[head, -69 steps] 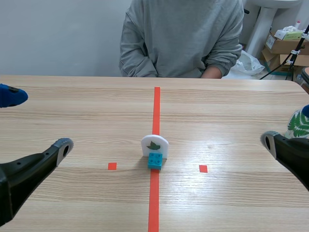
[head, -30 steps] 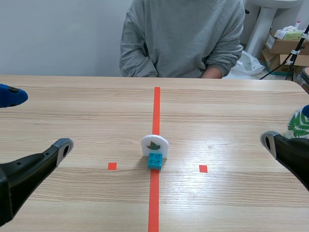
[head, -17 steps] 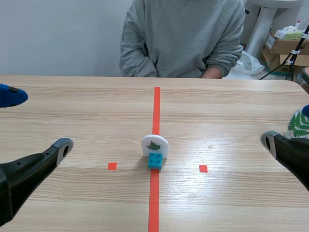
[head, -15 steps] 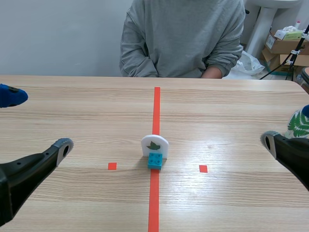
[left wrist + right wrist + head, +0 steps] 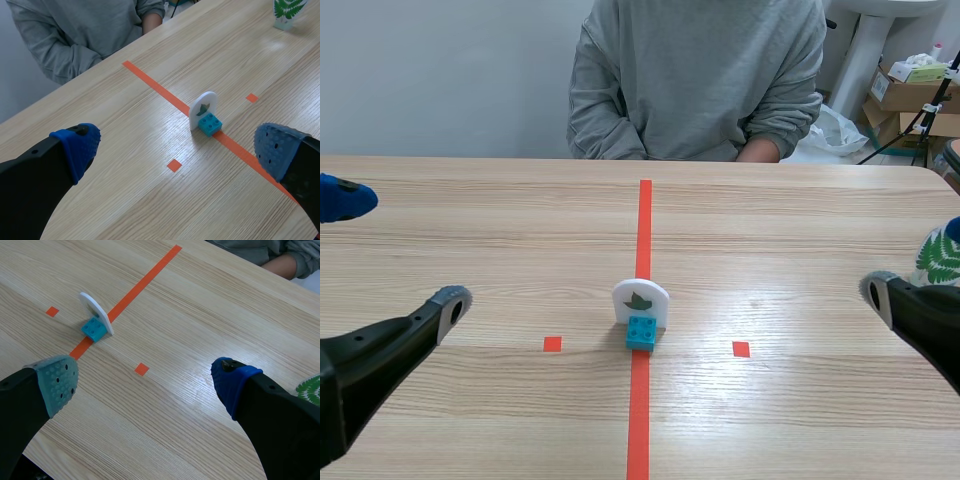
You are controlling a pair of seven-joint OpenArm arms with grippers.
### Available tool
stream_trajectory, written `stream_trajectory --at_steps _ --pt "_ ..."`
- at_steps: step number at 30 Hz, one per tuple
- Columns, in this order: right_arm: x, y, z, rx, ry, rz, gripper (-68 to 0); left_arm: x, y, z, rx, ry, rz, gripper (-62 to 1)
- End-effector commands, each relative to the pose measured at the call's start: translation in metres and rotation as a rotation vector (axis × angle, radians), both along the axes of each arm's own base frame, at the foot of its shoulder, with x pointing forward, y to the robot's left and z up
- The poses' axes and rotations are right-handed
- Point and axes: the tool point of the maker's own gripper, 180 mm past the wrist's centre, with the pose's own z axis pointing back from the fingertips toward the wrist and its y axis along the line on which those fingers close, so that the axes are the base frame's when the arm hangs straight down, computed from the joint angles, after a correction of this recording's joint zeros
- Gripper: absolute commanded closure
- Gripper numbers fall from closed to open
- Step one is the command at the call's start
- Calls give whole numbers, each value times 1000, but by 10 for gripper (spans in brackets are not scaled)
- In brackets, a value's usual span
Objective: Do the leaf sorting experiment
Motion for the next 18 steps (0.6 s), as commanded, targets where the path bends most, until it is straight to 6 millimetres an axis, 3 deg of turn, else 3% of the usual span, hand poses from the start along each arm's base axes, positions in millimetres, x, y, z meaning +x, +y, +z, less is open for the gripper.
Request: stream_trajectory --at_steps 1,10,18 --pt "3 3 8 2 -30 20 -543 0 -5 7 -28 -20 -9 -623" --pt "3 3 8 2 -30 20 -542 4 -3 3 10 -27 -10 -623" --pt "3 3 8 2 -30 20 -542 33 8 -47 47 38 15 -623"
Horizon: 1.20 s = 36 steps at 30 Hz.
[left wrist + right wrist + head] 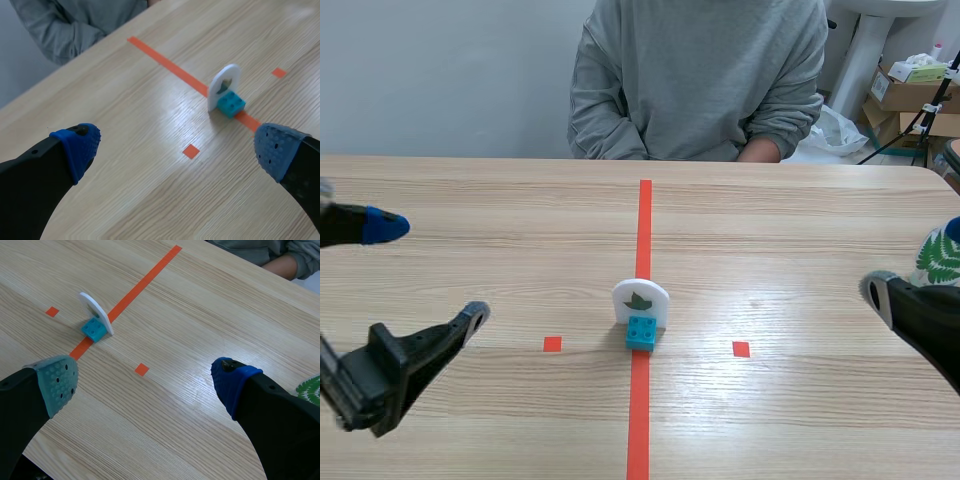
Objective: Do the leaf sorting experiment
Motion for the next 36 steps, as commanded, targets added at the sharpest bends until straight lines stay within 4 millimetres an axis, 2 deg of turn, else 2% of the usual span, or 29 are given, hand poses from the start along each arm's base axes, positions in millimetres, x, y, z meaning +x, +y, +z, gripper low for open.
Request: stream_trajectory --at_steps 1,8,12,23,31,36 --pt "3 3 8 2 -29 20 -542 6 -4 -2 -32 -8 -5 -623" --pt "3 3 8 2 -29 20 -543 30 -24 -52 0 71 -96 -623" --pt "3 3 8 2 -29 20 -543 46 -41 -71 -10 108 -146 -623" --pt "2 1 5 -20 -25 18 -542 77 -84 -96 1 155 -272 -623" --pt "3 1 5 -20 -25 18 -543 86 -118 -108 -15 199 -332 -623" --pt "3 1 5 -20 -25 18 -542 95 -132 -116 -1 206 -321 -623"
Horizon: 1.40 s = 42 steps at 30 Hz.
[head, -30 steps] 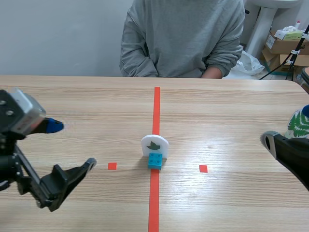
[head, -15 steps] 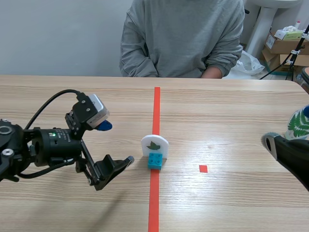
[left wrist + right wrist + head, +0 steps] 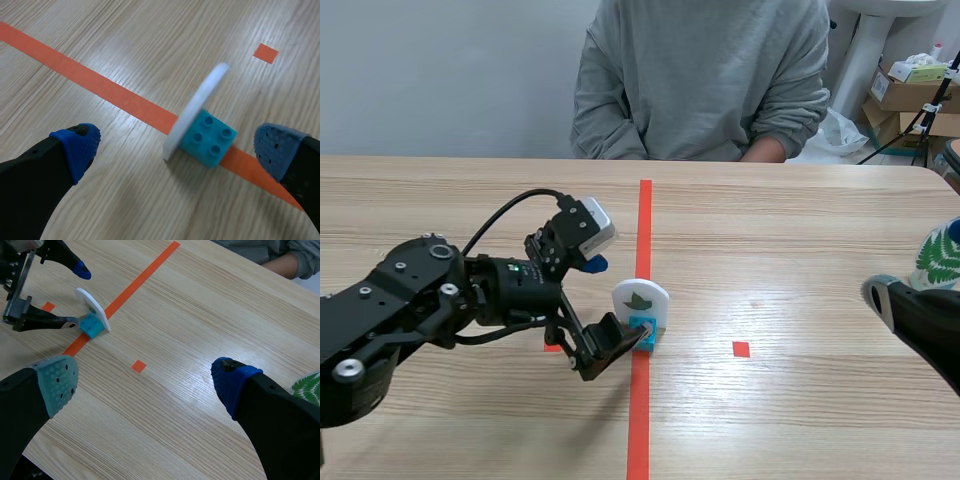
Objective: Do the leaf sorting experiment
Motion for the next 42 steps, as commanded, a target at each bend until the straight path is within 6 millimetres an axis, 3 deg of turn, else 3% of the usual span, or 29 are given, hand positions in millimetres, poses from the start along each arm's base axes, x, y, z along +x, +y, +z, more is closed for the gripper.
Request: stream_trajectory --at_steps 1,12,17,30,32,37,42 --pt "3 3 8 1 -28 20 -542 8 -10 11 -38 -21 -2 -623" --pt "3 3 7 1 -28 20 -542 11 -22 4 -35 -8 -8 -622" --pt "4 3 9 1 -33 20 -542 11 -21 4 -31 -11 -9 -391" --pt "6 3 11 0 -43 20 -542 11 -22 6 -45 -18 -9 -69" --pt "6 3 11 0 -43 20 -542 12 -23 7 -50 -21 -10 -41" --pt "6 2 10 -8 -42 19 -542 11 -22 8 -54 -19 -13 -40" --pt "5 0 6 -37 -30 16 -542 11 -12 22 -153 0 18 -40"
